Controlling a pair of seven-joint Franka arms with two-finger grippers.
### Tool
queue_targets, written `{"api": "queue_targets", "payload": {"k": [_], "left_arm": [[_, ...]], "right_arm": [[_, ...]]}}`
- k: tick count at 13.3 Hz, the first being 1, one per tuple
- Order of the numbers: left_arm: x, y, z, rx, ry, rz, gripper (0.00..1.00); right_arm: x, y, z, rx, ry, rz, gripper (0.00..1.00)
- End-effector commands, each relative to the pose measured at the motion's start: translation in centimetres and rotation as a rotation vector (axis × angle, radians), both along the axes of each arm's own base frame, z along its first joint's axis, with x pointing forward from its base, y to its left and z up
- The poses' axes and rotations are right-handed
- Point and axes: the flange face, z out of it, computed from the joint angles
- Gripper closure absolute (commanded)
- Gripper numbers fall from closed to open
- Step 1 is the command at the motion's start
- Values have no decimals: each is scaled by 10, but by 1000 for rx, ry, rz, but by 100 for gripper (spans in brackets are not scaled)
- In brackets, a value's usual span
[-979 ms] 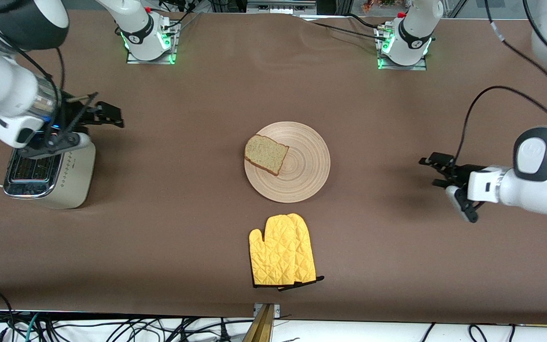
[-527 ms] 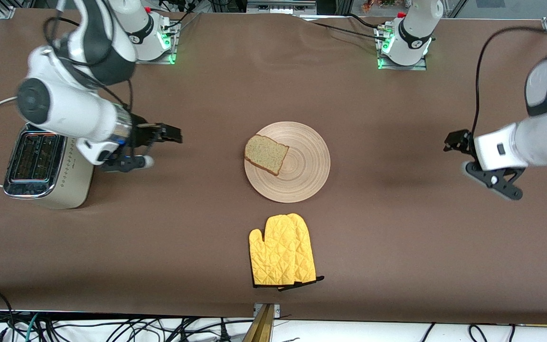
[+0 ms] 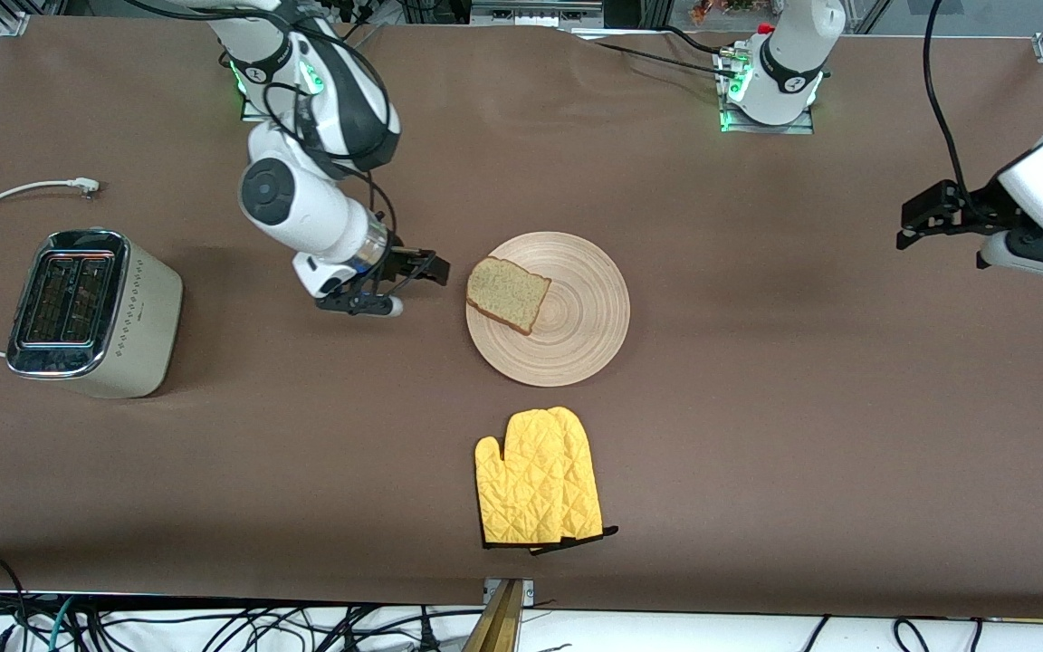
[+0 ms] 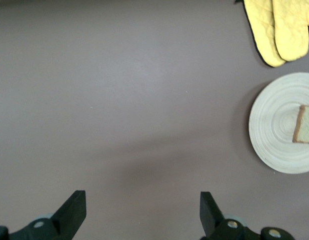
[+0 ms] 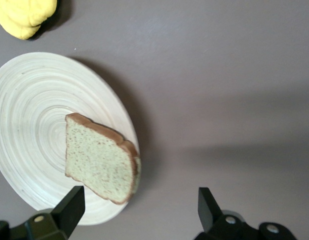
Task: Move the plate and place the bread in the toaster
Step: 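Lower the right gripper and grasp the bread slice's crust edge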
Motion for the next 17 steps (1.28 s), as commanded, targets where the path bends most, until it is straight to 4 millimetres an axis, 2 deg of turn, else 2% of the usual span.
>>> {"api": "queue_targets", "payload": {"k": [1,6,9,12,14,17], "left_arm": [[-14,-5,-1,61,-11,-7,0],[-13,-8,0,69,27,-21,0],[-12,-7,1,69,26,-22,0],[-12,-7,2,69,24,-22,0],[-12,-8,2,69,24,-21,0],[-12,-9,2,69,24,-21,0]], "right_arm": [[-16,13,-24,22,-11,-71,0],[-24,33,-73,35,-27,-145,0],[-40,47,-92,49,-30,-169,0],[-47,45,-93,41,-22,-162,1],[-49,43,-90,39,-26,-155,5],[-50,42,-90,38,-27,-153,24]]}}
